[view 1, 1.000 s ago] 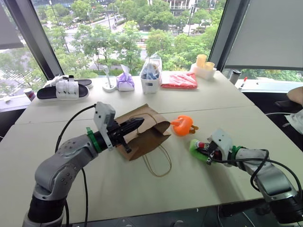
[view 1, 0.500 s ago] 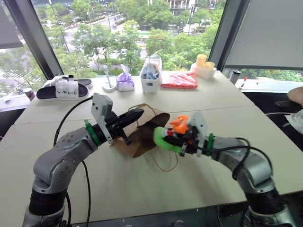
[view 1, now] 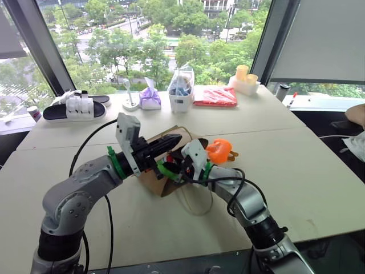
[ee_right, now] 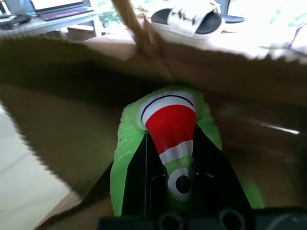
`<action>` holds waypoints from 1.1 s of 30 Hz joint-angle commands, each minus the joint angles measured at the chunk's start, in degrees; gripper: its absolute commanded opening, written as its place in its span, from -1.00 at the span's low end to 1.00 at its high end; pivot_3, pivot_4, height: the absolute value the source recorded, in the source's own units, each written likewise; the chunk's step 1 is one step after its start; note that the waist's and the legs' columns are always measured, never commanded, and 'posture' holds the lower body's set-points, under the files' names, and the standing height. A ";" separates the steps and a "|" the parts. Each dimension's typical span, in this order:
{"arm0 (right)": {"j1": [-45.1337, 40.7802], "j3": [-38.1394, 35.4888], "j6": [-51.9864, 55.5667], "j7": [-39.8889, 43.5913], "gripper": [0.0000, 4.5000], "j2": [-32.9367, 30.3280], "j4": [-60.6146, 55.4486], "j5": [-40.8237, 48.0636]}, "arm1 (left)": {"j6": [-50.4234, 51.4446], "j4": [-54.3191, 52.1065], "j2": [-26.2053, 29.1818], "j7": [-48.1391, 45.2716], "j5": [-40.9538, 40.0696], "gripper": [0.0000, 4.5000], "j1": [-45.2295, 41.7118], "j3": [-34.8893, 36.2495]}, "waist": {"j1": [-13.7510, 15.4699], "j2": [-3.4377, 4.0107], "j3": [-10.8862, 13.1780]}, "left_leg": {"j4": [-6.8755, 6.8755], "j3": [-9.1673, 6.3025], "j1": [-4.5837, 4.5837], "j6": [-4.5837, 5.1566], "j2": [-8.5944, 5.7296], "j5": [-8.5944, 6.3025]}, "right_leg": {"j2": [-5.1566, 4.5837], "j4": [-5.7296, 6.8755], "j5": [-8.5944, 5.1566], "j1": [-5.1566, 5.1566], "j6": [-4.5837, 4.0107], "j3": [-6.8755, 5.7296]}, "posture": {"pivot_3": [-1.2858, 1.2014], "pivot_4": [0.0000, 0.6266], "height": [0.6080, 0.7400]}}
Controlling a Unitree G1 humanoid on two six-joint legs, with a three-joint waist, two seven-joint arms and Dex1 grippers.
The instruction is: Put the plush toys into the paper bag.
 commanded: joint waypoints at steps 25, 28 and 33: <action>-1.95 -15.61 13.69 8.21 0.99 -11.87 -17.54 12.82 | -1.02 0.43 1.28 4.31 -5.34 -1.00 1.68 3.43 | 0.32 0.01 0.01 | -0.03 -0.01 -0.05 0.01 -0.01 0.00 | -0.01 -0.03 0.00 -0.04 -0.01 0.00 | 0.03 -0.52 1.00; -1.88 -20.33 15.68 8.31 0.99 -16.70 -16.65 14.90 | -1.13 0.75 2.17 3.09 -5.03 -1.00 2.14 3.34 | 0.27 0.01 0.01 | -0.02 0.01 -0.05 0.02 -0.02 -0.01 | -0.01 -0.07 0.00 0.00 -0.01 0.00 | 0.03 -0.52 1.00; -3.67 -19.45 8.39 5.46 0.99 -20.10 -3.07 6.78 | -0.90 1.71 3.49 1.21 -4.59 -1.00 1.76 3.66 | -0.19 0.01 0.01 | -0.06 0.08 0.03 0.02 0.03 -0.01 | 0.02 -0.03 0.00 0.01 -0.02 0.02 | 0.03 -0.52 1.00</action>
